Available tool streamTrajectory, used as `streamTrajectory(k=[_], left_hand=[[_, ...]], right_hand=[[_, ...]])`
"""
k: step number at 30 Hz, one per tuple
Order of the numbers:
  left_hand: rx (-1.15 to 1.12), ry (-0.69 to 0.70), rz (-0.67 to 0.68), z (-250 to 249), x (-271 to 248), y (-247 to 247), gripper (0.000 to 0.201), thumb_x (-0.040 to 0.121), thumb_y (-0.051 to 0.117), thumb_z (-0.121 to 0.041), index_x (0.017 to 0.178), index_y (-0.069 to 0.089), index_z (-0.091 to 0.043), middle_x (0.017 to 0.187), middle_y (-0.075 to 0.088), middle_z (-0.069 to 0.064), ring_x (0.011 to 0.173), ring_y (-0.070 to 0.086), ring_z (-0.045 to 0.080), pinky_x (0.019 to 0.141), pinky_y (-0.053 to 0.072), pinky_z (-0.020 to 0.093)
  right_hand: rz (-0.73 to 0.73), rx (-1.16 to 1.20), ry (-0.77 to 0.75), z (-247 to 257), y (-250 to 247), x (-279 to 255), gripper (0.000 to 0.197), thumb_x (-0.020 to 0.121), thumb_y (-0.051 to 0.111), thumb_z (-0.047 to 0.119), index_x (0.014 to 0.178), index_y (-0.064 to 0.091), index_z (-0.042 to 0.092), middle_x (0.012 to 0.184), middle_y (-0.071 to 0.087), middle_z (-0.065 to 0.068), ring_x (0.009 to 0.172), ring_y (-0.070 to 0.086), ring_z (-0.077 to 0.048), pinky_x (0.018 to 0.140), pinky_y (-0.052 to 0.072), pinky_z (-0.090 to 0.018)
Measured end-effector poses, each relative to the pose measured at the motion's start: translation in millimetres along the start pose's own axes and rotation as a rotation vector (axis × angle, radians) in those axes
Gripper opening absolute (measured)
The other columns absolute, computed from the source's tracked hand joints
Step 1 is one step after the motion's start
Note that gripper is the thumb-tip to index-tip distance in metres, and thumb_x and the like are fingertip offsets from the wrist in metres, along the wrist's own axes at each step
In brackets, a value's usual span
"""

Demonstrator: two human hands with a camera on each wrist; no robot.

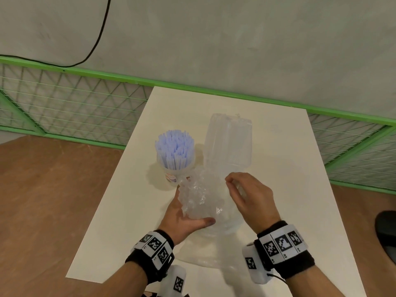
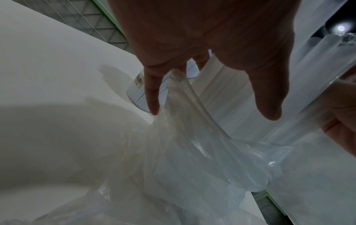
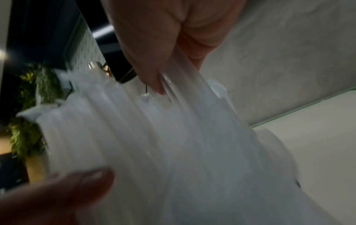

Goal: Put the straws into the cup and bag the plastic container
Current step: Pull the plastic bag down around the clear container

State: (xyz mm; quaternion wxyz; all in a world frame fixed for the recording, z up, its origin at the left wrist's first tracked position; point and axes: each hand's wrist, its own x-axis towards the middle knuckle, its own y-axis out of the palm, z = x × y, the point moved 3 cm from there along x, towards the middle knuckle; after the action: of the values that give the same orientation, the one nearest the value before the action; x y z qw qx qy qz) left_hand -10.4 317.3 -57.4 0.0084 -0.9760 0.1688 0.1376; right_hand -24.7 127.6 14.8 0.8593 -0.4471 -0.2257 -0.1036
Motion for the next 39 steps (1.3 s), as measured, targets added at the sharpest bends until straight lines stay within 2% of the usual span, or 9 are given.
streamTrajectory(k=[11,17,20,23,26,28,31,35,39], left_hand=[[-0.062,-0.075,0.014,-0.2,3.3,0.4,0.089,0.06,0.09,0.001,0.136,0.045,-0.013,0.119,0.069,0.003,0.107,0.067,0.011,0.078,0.051,0.011],[-0.061,-0.098,0.009,0.7,2.2,-1.3,0.088,0.058,0.091,-0.004,0.134,0.049,-0.016,0.116,0.07,0.0,0.106,0.068,0.01,0.077,0.051,0.011],[-0.061,-0.098,0.003,1.6,0.7,-1.0,0.086,0.058,0.092,-0.004,0.132,0.051,-0.015,0.117,0.069,0.002,0.107,0.067,0.011,0.078,0.052,0.012],[-0.075,-0.093,0.001,2.8,0.9,-0.6,0.086,0.057,0.092,-0.004,0.132,0.051,-0.016,0.119,0.069,0.002,0.11,0.066,0.014,0.08,0.052,0.014],[-0.085,-0.084,0.014,1.6,-0.2,0.9,0.086,0.059,0.091,-0.003,0.134,0.049,-0.016,0.119,0.07,0.001,0.11,0.066,0.013,0.082,0.052,0.014],[-0.074,-0.062,0.014,0.2,-0.7,1.5,0.088,0.06,0.091,-0.004,0.136,0.048,-0.016,0.12,0.069,0.0,0.111,0.066,0.011,0.084,0.052,0.014],[-0.066,-0.013,-0.004,-2.0,-1.1,2.1,0.096,0.059,0.092,-0.007,0.14,0.043,-0.023,0.125,0.065,-0.003,0.116,0.062,0.01,0.089,0.05,0.015],[-0.041,0.042,-0.018,-2.8,-1.0,2.5,0.106,0.059,0.093,-0.011,0.142,0.035,-0.041,0.132,0.06,-0.01,0.121,0.057,0.006,0.094,0.048,0.017],[-0.012,0.056,-0.027,-1.8,-1.3,2.2,0.104,0.058,0.094,-0.015,0.142,0.037,-0.041,0.131,0.06,-0.008,0.123,0.057,0.011,0.1,0.048,0.025]], right_hand=[[-0.303,0.124,0.073,20.7,-96.2,63.9,0.017,0.082,0.079,0.018,0.098,0.074,0.014,0.086,0.074,0.005,0.079,0.068,-0.003,0.082,0.051,-0.015],[-0.506,0.557,0.163,8.0,-174.5,118.5,0.026,0.082,0.077,0.043,0.101,0.065,0.029,0.092,0.068,0.012,0.084,0.072,-0.023,0.079,0.055,-0.032],[-0.511,0.572,0.1,-4.5,-167.5,153.7,0.019,0.084,0.076,0.033,0.096,0.064,0.025,0.087,0.068,0.012,0.08,0.072,-0.021,0.076,0.057,-0.033],[-0.317,0.427,0.103,-32.2,-107.3,177.1,0.012,0.083,0.075,0.014,0.09,0.067,0.02,0.082,0.068,0.002,0.077,0.071,-0.023,0.074,0.058,-0.04],[0.079,0.164,0.141,-67.1,-41.3,171.6,0.009,0.086,0.073,0.025,0.095,0.07,0.025,0.093,0.071,0.008,0.093,0.067,-0.013,0.093,0.05,-0.031],[0.291,0.002,0.103,-82.2,-12.5,162.1,0.024,0.091,0.067,0.029,0.114,0.068,0.023,0.116,0.069,0.004,0.114,0.062,-0.017,0.101,0.04,-0.021],[0.555,-0.221,0.017,-92.8,13.6,153.4,0.056,0.099,0.051,0.037,0.15,0.033,0.022,0.155,0.037,-0.004,0.146,0.027,-0.021,0.115,0.024,-0.034],[0.714,-0.497,-0.093,-98.6,22.0,150.9,0.076,0.098,0.038,0.053,0.156,0.0,0.022,0.165,0.0,0.002,0.151,-0.006,-0.021,0.12,0.007,-0.045],[0.707,-0.48,-0.057,-96.6,21.0,164.6,0.093,0.084,0.053,0.07,0.155,0.007,0.031,0.164,-0.003,0.009,0.151,-0.003,-0.025,0.118,0.014,-0.055]])
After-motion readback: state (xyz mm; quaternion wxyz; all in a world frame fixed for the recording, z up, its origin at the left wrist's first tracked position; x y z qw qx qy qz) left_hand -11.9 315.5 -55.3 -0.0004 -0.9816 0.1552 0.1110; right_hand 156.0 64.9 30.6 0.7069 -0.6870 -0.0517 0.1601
